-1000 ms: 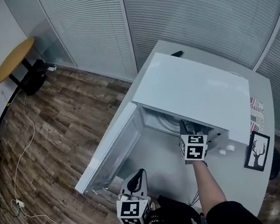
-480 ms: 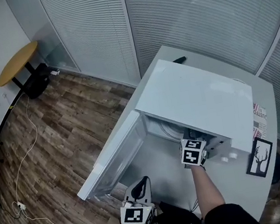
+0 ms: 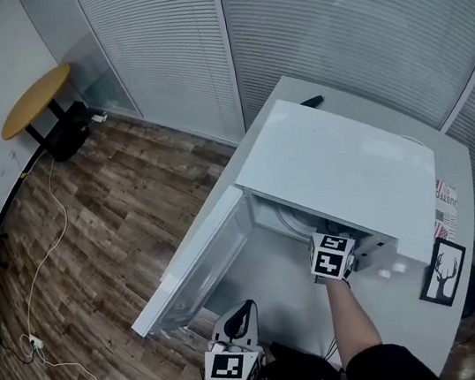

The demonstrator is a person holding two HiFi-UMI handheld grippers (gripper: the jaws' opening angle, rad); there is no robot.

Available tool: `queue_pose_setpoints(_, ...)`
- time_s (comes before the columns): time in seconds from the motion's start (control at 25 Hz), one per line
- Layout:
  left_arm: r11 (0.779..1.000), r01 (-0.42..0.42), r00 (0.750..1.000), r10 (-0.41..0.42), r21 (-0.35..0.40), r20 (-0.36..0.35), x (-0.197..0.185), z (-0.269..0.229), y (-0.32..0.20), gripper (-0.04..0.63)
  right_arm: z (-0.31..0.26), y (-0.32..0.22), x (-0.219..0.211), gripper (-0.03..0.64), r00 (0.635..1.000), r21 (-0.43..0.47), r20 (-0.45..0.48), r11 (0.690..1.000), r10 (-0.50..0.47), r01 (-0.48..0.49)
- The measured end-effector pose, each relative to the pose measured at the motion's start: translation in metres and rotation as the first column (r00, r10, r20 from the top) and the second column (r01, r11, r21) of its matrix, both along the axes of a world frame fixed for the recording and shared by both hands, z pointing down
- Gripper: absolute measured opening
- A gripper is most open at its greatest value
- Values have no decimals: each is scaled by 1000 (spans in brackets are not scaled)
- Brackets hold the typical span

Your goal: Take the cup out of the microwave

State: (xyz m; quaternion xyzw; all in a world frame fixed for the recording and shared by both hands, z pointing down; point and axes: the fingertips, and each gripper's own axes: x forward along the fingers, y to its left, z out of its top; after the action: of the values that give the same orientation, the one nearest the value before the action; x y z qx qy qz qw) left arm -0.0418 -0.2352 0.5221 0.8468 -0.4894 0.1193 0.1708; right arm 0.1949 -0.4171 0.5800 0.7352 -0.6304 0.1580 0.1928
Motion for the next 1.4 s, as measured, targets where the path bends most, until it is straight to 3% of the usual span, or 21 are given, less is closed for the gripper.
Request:
queue_pose_setpoints(0.68, 999, 44, 999, -44, 14, -20, -11, -5, -4, 6, -26, 6, 2, 60, 1000, 154, -1, 988, -6, 6)
queue_pose_setpoints(0.8, 999, 33, 999, -33, 8, -41, -6, -5, -5, 6, -27, 13, 8, 58, 999, 170, 39, 985, -8, 1)
queue_pose_setpoints(0.92, 1000, -1, 997, 1, 1, -83, -1, -8, 0, 6, -25, 27, 4, 57, 997, 174, 63, 984, -40, 28)
queue_pose_setpoints(1.4, 1000, 14, 995, -11, 27, -103, -9, -10, -2, 6, -46, 42, -20, 41, 986, 247, 64, 960, -152, 132)
